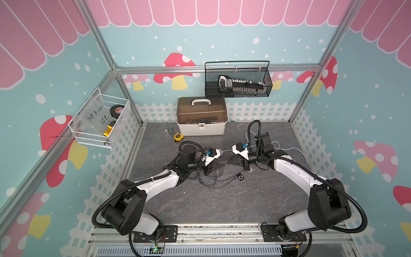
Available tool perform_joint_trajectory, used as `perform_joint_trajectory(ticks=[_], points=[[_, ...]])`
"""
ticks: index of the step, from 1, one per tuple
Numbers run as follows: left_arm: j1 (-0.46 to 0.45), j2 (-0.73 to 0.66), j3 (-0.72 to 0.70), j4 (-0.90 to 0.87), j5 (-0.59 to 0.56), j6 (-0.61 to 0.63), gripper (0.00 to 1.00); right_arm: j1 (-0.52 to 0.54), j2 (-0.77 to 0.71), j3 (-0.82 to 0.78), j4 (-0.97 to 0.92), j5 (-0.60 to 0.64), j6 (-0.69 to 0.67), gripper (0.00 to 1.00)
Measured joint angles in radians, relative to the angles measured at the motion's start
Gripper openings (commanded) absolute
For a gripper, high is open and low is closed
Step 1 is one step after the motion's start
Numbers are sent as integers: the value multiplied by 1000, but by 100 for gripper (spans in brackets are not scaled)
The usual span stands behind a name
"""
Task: Charge mp3
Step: Pick up the charging cable from the center of the board.
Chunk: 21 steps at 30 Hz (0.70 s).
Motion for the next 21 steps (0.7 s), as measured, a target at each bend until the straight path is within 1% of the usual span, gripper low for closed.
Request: perform_joint_trajectory(ticks=[4,9,15,21], points=[[0,14,0,53,31,-35,26,0,0,3,0,-2,0,3],[0,39,0,80,64,-62,25,0,0,3,0,-2,0,3],[1,57,0,92,85,-81,12,0,0,3,-4,-6,0,2],[6,66,0,109,97,-96,3,-1,0,3,-7,-14,0,2]])
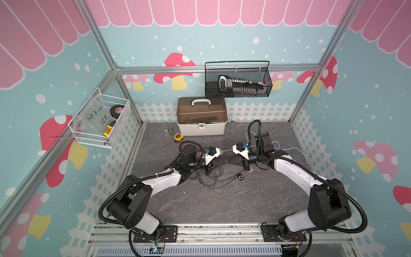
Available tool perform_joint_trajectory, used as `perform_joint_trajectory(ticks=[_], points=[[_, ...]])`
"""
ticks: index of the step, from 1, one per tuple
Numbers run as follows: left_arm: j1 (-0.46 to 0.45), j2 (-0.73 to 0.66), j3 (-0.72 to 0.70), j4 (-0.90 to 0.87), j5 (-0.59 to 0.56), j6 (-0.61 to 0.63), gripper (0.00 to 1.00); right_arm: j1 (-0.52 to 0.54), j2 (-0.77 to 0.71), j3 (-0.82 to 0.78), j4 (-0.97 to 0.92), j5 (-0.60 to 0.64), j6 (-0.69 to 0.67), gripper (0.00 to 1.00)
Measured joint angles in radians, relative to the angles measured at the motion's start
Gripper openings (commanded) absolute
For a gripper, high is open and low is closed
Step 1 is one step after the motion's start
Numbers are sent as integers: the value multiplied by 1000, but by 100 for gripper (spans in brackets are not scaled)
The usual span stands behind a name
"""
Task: Charge mp3
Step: Pick up the charging cable from the center of the board.
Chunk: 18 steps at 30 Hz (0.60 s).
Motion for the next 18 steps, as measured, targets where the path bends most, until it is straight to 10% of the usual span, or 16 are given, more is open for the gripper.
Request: perform_joint_trajectory(ticks=[10,18], points=[[0,16,15,15,13,-2,0,1,0,2,33,69,58,52],[31,-6,44,-107,-64,86,0,-41,-74,-96,163,293,278,59]])
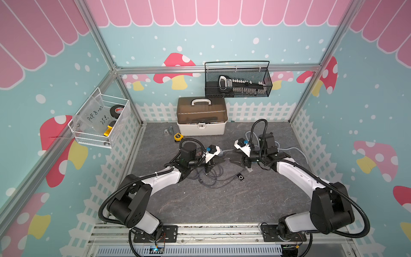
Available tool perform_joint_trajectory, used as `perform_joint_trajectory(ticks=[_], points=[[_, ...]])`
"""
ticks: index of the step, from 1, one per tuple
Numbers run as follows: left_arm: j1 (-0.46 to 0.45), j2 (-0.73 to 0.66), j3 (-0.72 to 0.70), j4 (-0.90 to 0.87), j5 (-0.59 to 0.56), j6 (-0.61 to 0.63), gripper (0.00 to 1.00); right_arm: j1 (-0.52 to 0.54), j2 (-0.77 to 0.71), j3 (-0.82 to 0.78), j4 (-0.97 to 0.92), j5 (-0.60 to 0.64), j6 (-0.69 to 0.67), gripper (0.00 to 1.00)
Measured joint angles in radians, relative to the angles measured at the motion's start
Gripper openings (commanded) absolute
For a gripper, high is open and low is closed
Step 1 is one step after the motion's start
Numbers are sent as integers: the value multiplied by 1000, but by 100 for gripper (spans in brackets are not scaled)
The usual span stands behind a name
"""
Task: Charge mp3
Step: Pick up the charging cable from the center of the board, then pick up the MP3 player from the center of the board.
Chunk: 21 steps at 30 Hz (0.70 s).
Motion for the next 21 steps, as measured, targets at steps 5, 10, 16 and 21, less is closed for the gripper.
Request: perform_joint_trajectory(ticks=[5,10,16,21], points=[[34,-21,18,-69,-77,74,0,-7,-100,-102,71,270,293,58],[41,-21,53,-130,-134,128,0,-7,-139,-124,32,589,697,82],[41,-21,63,-154,-160,152,0,-7,-169,-159,0,827,1129,99],[41,-21,63,-155,-170,151,0,-9,-116,-86,-93,910,1369,99]])
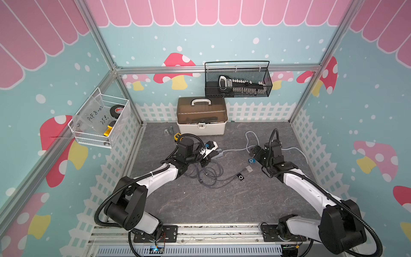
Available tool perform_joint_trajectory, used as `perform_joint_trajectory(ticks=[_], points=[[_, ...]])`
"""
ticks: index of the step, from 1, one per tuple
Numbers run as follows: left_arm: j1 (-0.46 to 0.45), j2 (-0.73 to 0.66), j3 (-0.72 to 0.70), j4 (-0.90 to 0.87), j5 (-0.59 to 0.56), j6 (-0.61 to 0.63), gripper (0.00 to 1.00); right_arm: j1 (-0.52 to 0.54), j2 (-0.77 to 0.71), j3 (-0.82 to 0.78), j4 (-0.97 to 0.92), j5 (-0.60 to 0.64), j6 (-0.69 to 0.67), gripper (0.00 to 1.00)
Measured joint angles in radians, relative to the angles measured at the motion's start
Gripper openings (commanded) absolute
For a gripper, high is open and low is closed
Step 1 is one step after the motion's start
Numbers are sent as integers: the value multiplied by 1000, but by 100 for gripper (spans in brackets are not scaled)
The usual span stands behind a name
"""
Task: Charge mp3
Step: Pick up the MP3 player from the center of the board.
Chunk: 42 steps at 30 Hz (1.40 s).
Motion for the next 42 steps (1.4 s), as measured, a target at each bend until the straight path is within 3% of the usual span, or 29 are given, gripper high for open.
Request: perform_joint_trajectory(ticks=[7,13,31,33,42], points=[[0,0,0,0,-19,1,0,-3,172,103,-125,2,259,93],[1,-15,-3,-19,-53,12,0,-3,269,251,-307,60,370,85],[8,-17,-3,-90,-117,64,0,-4,740,747,-666,13,414,80],[8,-17,-3,-98,-124,71,0,-4,764,770,-702,10,415,76],[14,-18,-3,-122,-144,95,0,-4,785,774,-784,2,431,75]])
